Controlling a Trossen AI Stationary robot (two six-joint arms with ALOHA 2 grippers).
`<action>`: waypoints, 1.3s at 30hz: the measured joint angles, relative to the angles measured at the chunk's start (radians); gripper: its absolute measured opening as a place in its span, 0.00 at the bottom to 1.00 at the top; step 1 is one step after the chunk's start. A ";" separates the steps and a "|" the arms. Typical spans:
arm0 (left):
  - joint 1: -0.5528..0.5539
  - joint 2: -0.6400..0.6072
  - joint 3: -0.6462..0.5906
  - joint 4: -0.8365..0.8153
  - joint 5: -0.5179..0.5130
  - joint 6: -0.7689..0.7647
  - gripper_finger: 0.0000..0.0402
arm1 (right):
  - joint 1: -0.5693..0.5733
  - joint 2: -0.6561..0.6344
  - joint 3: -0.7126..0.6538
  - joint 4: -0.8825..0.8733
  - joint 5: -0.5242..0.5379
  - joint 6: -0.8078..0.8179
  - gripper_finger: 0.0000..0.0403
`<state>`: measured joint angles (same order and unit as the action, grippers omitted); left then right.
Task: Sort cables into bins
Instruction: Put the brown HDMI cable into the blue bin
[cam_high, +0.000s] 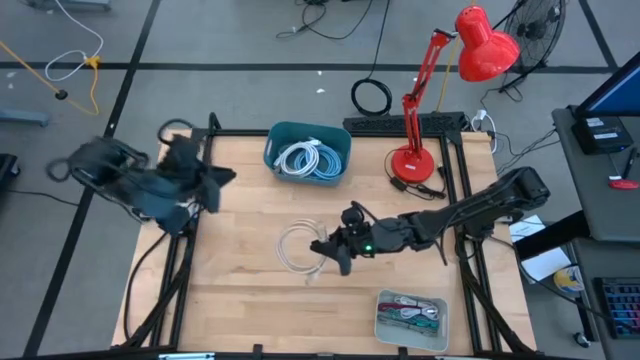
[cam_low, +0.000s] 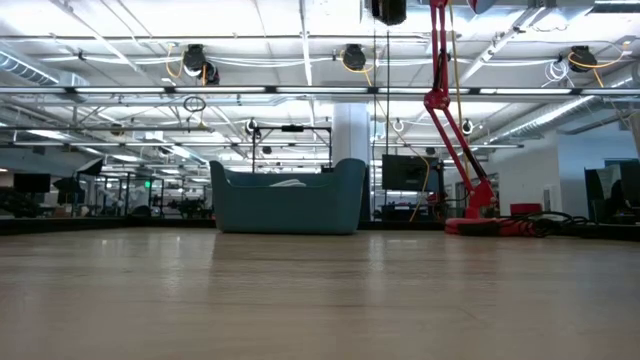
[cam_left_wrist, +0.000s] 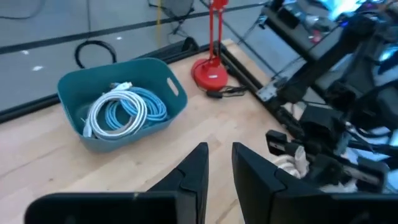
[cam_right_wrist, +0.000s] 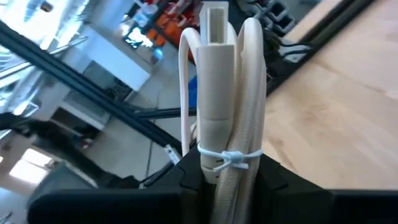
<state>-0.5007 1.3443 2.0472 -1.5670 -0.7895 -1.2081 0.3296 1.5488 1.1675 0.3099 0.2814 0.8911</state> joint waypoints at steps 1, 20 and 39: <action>-0.002 -0.015 -0.006 0.009 0.005 0.009 0.18 | 0.003 -0.010 0.000 -0.001 -0.004 -0.006 0.13; 0.072 -0.143 -0.860 1.491 0.516 0.315 0.05 | 0.109 -0.273 0.000 0.020 0.074 -0.180 0.13; 0.155 -0.127 -1.116 2.145 0.614 0.214 0.55 | 0.157 -0.301 0.001 0.020 0.192 -0.225 0.13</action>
<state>-0.3454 1.2176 0.9308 0.5781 -0.1757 -0.9942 0.4866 1.2476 1.1683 0.3294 0.4732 0.6659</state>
